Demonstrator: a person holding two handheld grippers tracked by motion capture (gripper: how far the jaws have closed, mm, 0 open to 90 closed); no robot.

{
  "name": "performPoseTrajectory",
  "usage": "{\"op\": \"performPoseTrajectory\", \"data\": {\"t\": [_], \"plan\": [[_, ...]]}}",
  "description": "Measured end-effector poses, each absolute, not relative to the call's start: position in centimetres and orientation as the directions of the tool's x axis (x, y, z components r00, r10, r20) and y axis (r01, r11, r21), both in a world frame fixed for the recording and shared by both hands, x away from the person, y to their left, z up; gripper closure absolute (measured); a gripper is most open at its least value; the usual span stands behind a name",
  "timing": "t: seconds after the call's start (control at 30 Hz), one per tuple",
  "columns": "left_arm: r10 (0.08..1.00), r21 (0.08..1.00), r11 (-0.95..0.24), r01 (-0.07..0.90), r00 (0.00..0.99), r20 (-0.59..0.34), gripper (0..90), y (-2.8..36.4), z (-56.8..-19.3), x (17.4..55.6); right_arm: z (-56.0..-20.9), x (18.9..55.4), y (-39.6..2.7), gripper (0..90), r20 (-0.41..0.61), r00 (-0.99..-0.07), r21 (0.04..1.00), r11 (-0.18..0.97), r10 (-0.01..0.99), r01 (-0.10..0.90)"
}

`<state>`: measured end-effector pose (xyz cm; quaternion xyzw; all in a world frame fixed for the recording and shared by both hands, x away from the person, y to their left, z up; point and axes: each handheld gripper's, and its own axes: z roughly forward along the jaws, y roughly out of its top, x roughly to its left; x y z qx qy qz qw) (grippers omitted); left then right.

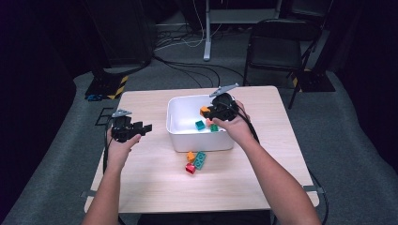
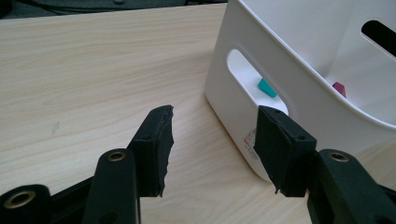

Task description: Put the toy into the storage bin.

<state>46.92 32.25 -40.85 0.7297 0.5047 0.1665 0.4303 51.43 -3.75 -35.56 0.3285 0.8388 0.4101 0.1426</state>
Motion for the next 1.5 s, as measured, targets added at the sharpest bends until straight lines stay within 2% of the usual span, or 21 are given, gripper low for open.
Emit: {"op": "performPoseTrajectory", "data": {"t": [0.5,0.83,1.17,1.5], "plan": [[0.878,0.796,-0.124,0.593,0.438,-0.19,46.2,32.3,-40.8,46.9,-36.1,54.1,-3.0,66.9,0.026,-0.716,0.745,0.464,0.698,0.479],[0.879,0.798,-0.117,0.591,0.436,-0.194,46.2,32.4,-40.8,46.9,-36.4,54.5,-3.2,64.4,0.018,-0.707,0.728,0.475,0.707,0.494],[0.879,0.801,-0.115,0.587,0.437,-0.194,46.2,32.3,-40.7,46.9,-35.6,53.6,-3.6,56.6,-0.013,-0.715,0.739,0.489,0.699,0.464],[0.879,0.799,-0.115,0.59,0.435,-0.195,46.3,32.3,-40.8,46.9,-34.4,50.5,-3.3,52.7,-0.034,-0.753,0.775,0.494,0.657,0.395]]}}
